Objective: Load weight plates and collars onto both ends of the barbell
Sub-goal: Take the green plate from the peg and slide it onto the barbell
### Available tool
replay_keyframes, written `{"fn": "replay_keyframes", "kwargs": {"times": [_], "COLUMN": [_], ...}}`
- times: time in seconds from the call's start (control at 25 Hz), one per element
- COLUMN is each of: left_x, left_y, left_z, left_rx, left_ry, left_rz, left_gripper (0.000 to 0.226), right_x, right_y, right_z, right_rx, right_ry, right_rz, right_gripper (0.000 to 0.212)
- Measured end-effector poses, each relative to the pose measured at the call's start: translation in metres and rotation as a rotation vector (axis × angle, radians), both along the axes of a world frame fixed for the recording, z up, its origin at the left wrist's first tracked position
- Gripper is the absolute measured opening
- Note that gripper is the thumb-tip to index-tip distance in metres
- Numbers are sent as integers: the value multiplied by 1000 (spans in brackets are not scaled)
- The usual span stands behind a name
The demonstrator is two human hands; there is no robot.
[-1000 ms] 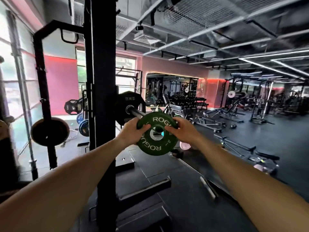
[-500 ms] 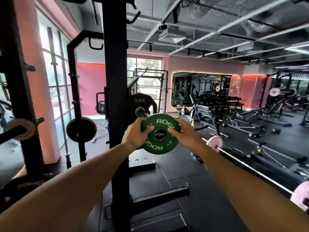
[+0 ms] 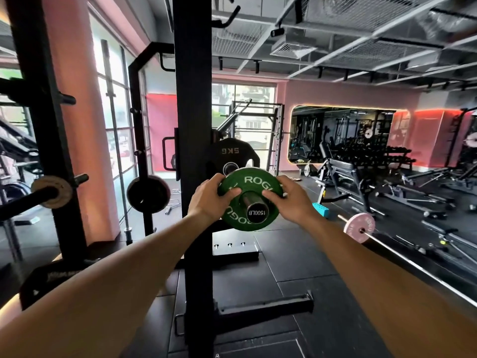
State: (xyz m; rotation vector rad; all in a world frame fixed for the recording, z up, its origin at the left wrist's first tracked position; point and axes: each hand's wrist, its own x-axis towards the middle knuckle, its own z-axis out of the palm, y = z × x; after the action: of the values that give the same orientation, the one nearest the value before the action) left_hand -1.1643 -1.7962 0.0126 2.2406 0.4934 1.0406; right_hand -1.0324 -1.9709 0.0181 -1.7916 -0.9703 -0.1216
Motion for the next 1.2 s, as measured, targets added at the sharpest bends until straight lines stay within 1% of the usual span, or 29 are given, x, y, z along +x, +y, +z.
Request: {"fn": "replay_keyframes", "kwargs": {"times": [0.12, 0.2, 0.4, 0.52, 0.6, 0.68, 0.76, 0.88, 1.0, 1.08, 1.2], "left_x": [21, 34, 78, 109, 130, 148, 166, 185, 194, 197, 193], "left_y": [16, 28, 76, 109, 131, 150, 169, 191, 201, 202, 197], "left_z": [0, -1, -4, -5, -5, -5, -4, -1, -1, 0, 7], "left_rx": [-34, -70, -143, -135, -110, -134, -182, -144, -118, -121, -146], "left_ry": [16, 13, -47, -74, -86, -90, -68, 13, 29, 33, 90], "left_rz": [83, 102, 47, 70, 124, 165, 199, 240, 259, 277, 288], "left_gripper": [37, 39, 33, 32, 36, 46, 54, 50, 48, 47, 41], "right_x": [19, 31, 71, 103, 125, 143, 161, 180, 189, 191, 186], "right_y": [22, 37, 84, 120, 144, 164, 184, 205, 216, 221, 215], "right_z": [2, 4, 9, 11, 13, 14, 13, 13, 14, 14, 22], "right_rx": [-43, -62, -95, -131, -153, -168, -164, -136, -84, -91, -172], "right_ry": [-20, -34, -55, -77, -91, -93, -105, -106, -52, -53, -59], "right_rz": [-30, -43, -56, -75, -86, -88, -108, -182, -252, -272, -257], "right_gripper": [38, 41, 43, 43, 47, 50, 48, 48, 57, 54, 43]}}
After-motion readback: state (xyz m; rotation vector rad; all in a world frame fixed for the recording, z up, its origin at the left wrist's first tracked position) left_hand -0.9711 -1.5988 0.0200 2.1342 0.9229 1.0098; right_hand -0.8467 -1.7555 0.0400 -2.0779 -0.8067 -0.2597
